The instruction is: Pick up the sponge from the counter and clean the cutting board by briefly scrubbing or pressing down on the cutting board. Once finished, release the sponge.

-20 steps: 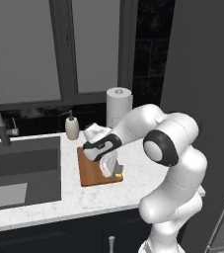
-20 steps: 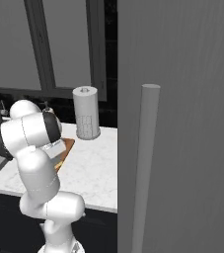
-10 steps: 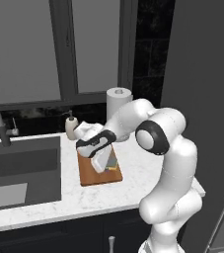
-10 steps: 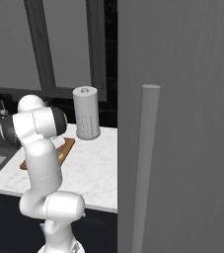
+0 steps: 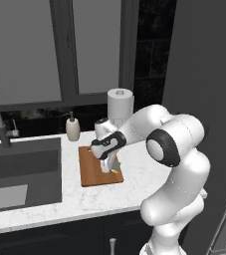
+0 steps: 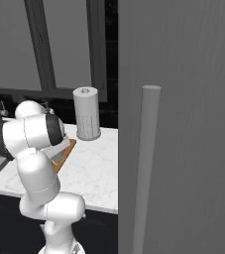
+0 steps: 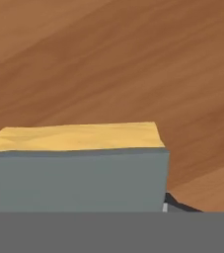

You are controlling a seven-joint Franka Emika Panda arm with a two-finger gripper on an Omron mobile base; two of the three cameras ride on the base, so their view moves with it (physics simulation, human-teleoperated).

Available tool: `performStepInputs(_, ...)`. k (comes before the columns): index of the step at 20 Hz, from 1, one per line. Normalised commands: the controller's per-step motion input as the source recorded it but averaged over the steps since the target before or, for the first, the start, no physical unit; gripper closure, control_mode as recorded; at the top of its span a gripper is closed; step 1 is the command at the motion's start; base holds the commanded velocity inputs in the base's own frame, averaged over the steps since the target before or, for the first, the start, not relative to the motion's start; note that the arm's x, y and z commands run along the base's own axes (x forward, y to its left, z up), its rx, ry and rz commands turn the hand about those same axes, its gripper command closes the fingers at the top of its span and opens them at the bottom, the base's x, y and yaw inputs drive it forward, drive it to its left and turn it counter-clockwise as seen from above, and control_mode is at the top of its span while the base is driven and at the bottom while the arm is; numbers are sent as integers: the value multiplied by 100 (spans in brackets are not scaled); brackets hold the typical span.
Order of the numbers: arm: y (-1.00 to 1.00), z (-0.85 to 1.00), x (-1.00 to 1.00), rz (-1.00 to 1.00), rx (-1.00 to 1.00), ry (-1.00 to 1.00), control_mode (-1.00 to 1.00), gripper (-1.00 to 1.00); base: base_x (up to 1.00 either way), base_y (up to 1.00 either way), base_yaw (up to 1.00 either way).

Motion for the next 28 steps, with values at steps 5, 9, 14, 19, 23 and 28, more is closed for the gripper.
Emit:
performStepInputs(5, -3, -36, 72, 4, 13, -13, -100, 100, 0, 0, 0)
performStepInputs(9, 0, -23, 73, 5, 0, -10, -100, 100, 0, 0, 0)
performStepInputs(14, 0, -40, 60, 4, 0, -11, -100, 100, 0, 0, 0)
performStepInputs(19, 4, -32, 62, 3, 0, -11, -100, 100, 0, 0, 0)
performStepInputs(23, 17, -31, 44, 0, 0, -11, -100, 100, 0, 0, 0)
performStepInputs(28, 25, -29, -7, 0, 8, -14, -100, 100, 0, 0, 0)
